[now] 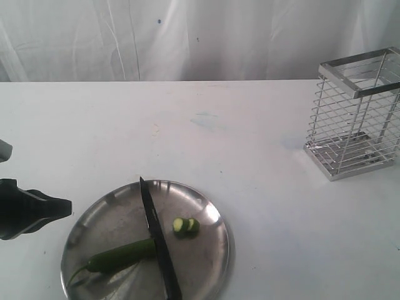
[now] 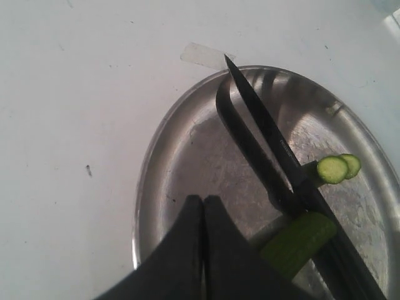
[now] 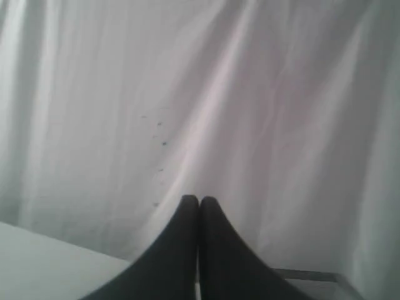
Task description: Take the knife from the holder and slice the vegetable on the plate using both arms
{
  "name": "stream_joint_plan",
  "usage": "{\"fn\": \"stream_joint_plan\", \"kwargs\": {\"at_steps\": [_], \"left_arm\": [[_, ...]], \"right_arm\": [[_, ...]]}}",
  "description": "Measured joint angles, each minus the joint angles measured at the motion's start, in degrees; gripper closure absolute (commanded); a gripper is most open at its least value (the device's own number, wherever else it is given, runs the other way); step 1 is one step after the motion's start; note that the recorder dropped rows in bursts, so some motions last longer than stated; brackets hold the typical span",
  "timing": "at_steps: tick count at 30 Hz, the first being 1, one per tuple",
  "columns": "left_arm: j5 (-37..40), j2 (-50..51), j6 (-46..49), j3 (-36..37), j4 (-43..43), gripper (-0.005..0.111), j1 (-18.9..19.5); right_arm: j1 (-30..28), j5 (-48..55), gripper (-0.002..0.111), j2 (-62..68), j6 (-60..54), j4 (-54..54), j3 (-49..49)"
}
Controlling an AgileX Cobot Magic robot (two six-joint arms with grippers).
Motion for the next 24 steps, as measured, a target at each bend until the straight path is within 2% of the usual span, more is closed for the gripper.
{"fn": "stream_joint_plan", "kwargs": {"at_steps": [3, 6, 13, 17, 24], "left_arm": [[0.00, 0.00, 0.00, 0.00, 0.00, 0.107, 0.00], [0.00, 0.00, 0.00, 0.00, 0.00, 0.107, 0.00], [0.00, 0.00, 0.00, 0.00, 0.00, 0.107, 0.00], [0.03, 0.00, 0.00, 0.00, 0.00, 0.107, 0.00], [0.14, 0.00, 0.00, 0.00, 0.00, 0.107, 0.00]], "right_arm": [[-8.33, 0.19, 0.108, 0.00, -0.34, 2.34, 0.00], [-13.56, 2.04, 0.108, 0.00, -0.57, 7.57, 0.00], [-16.56, -4.69, 0.108, 0.00, -7.45, 9.93, 0.93], [-20.65, -10.09, 0.108, -0.04, -10.15, 9.93, 1.45], [-23.35, -22.82, 0.108, -0.04, -4.10, 7.96, 8.32]]}}
